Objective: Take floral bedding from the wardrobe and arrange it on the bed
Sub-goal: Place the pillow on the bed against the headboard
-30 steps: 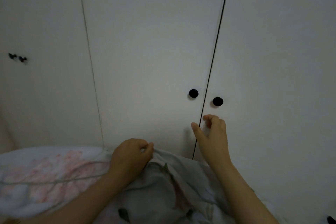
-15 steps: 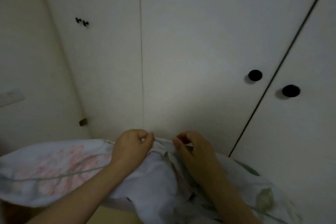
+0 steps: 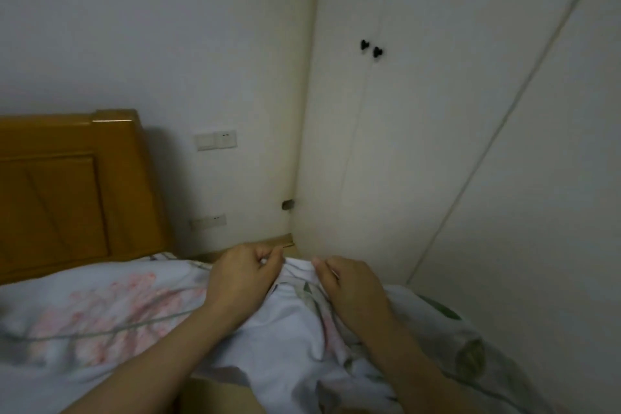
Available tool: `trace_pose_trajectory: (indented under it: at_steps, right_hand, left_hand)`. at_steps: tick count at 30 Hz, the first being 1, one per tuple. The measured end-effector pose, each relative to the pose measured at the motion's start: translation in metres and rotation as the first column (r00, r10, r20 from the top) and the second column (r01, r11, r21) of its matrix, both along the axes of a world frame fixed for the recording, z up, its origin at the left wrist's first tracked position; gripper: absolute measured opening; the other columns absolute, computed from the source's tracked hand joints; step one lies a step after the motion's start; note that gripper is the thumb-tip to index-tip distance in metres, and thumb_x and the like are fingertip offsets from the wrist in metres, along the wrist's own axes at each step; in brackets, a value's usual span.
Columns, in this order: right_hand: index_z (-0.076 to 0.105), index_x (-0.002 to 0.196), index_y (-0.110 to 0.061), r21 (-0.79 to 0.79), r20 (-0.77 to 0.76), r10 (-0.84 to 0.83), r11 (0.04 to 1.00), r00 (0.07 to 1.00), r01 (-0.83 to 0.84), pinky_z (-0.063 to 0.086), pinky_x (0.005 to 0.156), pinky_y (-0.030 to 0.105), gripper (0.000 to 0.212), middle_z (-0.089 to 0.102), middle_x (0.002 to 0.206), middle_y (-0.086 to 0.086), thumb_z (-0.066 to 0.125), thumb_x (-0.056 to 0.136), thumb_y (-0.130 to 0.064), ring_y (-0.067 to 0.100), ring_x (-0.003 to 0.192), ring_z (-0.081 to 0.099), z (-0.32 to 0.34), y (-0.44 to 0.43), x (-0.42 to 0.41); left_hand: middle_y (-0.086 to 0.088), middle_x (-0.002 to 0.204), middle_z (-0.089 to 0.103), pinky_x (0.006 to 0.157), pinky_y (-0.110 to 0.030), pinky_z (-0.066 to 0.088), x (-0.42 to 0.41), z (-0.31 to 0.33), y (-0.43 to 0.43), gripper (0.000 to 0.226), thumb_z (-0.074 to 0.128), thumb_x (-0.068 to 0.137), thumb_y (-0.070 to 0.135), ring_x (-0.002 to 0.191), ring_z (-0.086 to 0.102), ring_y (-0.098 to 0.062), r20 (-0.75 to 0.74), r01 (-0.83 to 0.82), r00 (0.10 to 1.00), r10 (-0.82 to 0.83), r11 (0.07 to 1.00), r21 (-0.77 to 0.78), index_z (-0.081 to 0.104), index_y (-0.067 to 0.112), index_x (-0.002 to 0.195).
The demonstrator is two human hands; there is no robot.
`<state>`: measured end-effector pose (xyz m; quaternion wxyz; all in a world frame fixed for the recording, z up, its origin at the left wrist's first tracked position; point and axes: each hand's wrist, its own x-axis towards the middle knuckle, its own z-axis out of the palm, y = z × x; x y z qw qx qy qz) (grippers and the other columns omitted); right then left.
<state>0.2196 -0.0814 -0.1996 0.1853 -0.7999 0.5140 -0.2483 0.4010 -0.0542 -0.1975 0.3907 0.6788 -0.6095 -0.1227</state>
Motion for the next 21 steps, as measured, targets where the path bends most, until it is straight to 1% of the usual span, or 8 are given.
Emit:
trace_pose_trajectory:
  at_steps: [2, 4, 7, 9, 11, 14, 18, 21]
  right_hand:
    - [0.033, 0.054, -0.026, 0.01, -0.016, 0.067, 0.998, 0.998, -0.067, 0.031, 0.061, 0.028, 0.044, 0.051, 0.061, 0.001, 0.029, 0.088, -0.053, 0.017, 0.061, 0.047, 0.001, -0.012, 0.048]
    - [0.039, 0.058, -0.025, 0.014, -0.022, 0.146, 0.989, 0.989, -0.146, 0.034, 0.06, 0.029, 0.042, 0.058, 0.064, 0.005, 0.028, 0.088, -0.052, 0.017, 0.062, 0.049, -0.001, -0.019, 0.096]
    - [0.03, 0.053, -0.032, 0.031, -0.038, 0.257, 0.966, 0.966, -0.256, 0.03, 0.056, 0.025, 0.043, 0.046, 0.056, -0.007, 0.035, 0.094, -0.045, 0.01, 0.055, 0.043, -0.003, -0.025, 0.156]
    - [0.027, 0.054, -0.034, 0.056, -0.064, 0.335, 0.942, 0.94, -0.332, 0.026, 0.052, 0.019, 0.045, 0.038, 0.054, -0.012, 0.038, 0.098, -0.039, 0.004, 0.054, 0.038, -0.008, -0.027, 0.2]
    - [0.031, 0.055, -0.032, 0.089, -0.092, 0.387, 0.921, 0.918, -0.379, 0.031, 0.053, 0.021, 0.044, 0.042, 0.057, -0.009, 0.036, 0.097, -0.041, 0.009, 0.058, 0.044, -0.017, -0.03, 0.235]
    - [0.044, 0.063, -0.024, 0.139, -0.115, 0.454, 0.888, 0.884, -0.438, 0.037, 0.059, 0.029, 0.042, 0.055, 0.067, 0.001, 0.034, 0.097, -0.046, 0.018, 0.067, 0.053, -0.032, -0.035, 0.277]
    - [0.047, 0.065, -0.023, 0.161, -0.116, 0.564, 0.823, 0.818, -0.545, 0.029, 0.052, 0.019, 0.041, 0.054, 0.068, 0.0, 0.035, 0.097, -0.045, 0.016, 0.064, 0.05, -0.045, -0.049, 0.325]
    - [0.044, 0.063, -0.024, 0.175, -0.123, 0.643, 0.764, 0.756, -0.621, 0.029, 0.05, 0.025, 0.041, 0.053, 0.068, -0.001, 0.035, 0.097, -0.044, 0.016, 0.064, 0.05, -0.054, -0.067, 0.364]
  left_hand:
    - [0.001, 0.041, 0.047, 0.049, -0.028, 0.036, 0.045, -0.003, 0.002, 0.048, 0.053, 0.088, 0.034, 0.046, 0.05, -0.009, -0.014, -0.076, 0.997, 0.076, 0.997, -0.006, 0.044, 0.018, 0.044]
    - [-0.001, 0.041, 0.047, 0.05, -0.03, 0.037, 0.089, -0.008, 0.008, 0.048, 0.053, 0.088, 0.035, 0.048, 0.052, -0.011, -0.017, -0.153, 0.988, 0.153, 0.988, 0.007, 0.043, 0.019, 0.043]
    - [-0.002, 0.043, 0.049, 0.052, -0.032, 0.039, 0.141, -0.017, 0.018, 0.05, 0.051, 0.089, 0.037, 0.05, 0.052, -0.014, -0.001, -0.259, 0.966, 0.259, 0.965, 0.046, 0.043, 0.014, 0.045]
    - [-0.001, 0.042, 0.044, 0.05, -0.031, 0.034, 0.179, -0.025, 0.027, 0.052, 0.05, 0.089, 0.039, 0.05, 0.05, -0.017, 0.007, -0.332, 0.943, 0.333, 0.941, 0.067, 0.038, 0.015, 0.044]
    - [-0.001, 0.04, 0.04, 0.048, -0.031, 0.031, 0.207, -0.032, 0.036, 0.053, 0.05, 0.089, 0.038, 0.048, 0.047, -0.016, 0.009, -0.398, 0.917, 0.399, 0.913, 0.087, 0.034, 0.017, 0.043]
    - [-0.004, 0.039, 0.035, 0.047, -0.033, 0.031, 0.241, -0.042, 0.046, 0.053, 0.051, 0.089, 0.036, 0.043, 0.043, -0.015, -0.004, -0.469, 0.881, 0.473, 0.875, 0.123, 0.031, 0.017, 0.043]
    - [-0.005, 0.04, 0.032, 0.045, -0.033, 0.027, 0.277, -0.056, 0.05, 0.053, 0.05, 0.09, 0.036, 0.042, 0.042, -0.019, 0.014, -0.552, 0.83, 0.558, 0.817, 0.165, 0.029, 0.016, 0.046]
    - [-0.005, 0.042, 0.03, 0.046, -0.033, 0.026, 0.303, -0.067, 0.043, 0.053, 0.05, 0.09, 0.036, 0.043, 0.04, -0.021, 0.024, -0.63, 0.77, 0.638, 0.752, 0.195, 0.027, 0.017, 0.047]
